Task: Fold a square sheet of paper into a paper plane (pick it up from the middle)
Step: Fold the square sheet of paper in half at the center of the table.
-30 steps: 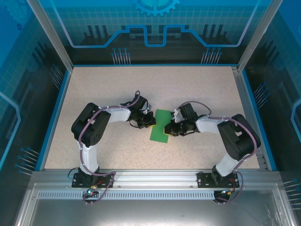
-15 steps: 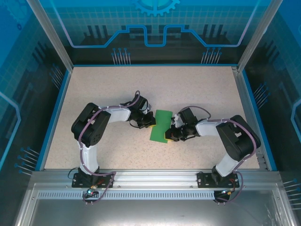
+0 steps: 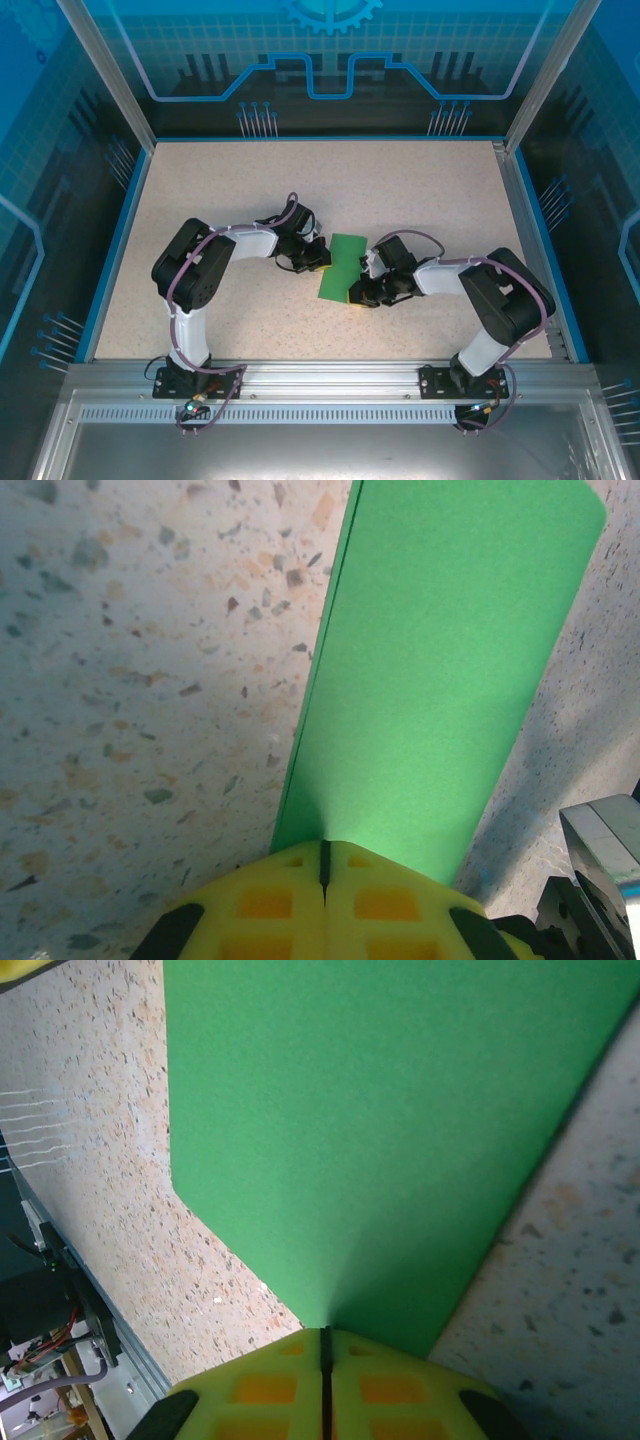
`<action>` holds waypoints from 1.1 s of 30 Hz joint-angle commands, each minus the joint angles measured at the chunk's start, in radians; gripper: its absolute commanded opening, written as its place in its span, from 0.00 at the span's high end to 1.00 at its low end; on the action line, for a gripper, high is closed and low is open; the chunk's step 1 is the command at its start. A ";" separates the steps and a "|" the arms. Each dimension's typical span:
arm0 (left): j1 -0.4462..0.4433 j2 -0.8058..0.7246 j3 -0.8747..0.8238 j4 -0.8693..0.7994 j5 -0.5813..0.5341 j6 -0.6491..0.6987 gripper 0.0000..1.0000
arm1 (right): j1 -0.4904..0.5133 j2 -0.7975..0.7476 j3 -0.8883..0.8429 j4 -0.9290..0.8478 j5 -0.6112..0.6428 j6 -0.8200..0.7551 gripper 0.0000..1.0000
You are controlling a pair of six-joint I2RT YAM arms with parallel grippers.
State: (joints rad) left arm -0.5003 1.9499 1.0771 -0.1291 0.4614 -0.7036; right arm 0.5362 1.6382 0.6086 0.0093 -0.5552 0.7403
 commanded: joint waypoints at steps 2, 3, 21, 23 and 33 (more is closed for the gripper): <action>-0.010 0.003 -0.005 -0.104 -0.027 0.018 1.00 | -0.013 -0.039 0.007 -0.054 0.006 -0.022 0.92; -0.009 0.003 -0.005 -0.103 -0.026 0.017 1.00 | -0.030 -0.068 0.020 -0.064 0.006 -0.024 0.92; -0.010 0.007 0.003 -0.088 -0.011 0.003 1.00 | -0.283 0.255 0.474 -0.141 -0.049 -0.076 0.92; -0.010 0.008 0.003 -0.087 -0.011 0.002 1.00 | -0.287 0.289 0.481 -0.133 -0.053 -0.087 0.92; -0.010 0.000 -0.006 -0.079 -0.003 -0.009 1.00 | -0.294 0.411 0.510 -0.195 -0.038 -0.164 0.91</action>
State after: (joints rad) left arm -0.5007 1.9499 1.0786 -0.1314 0.4652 -0.7052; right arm 0.2523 1.9965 1.0992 -0.1463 -0.5846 0.6254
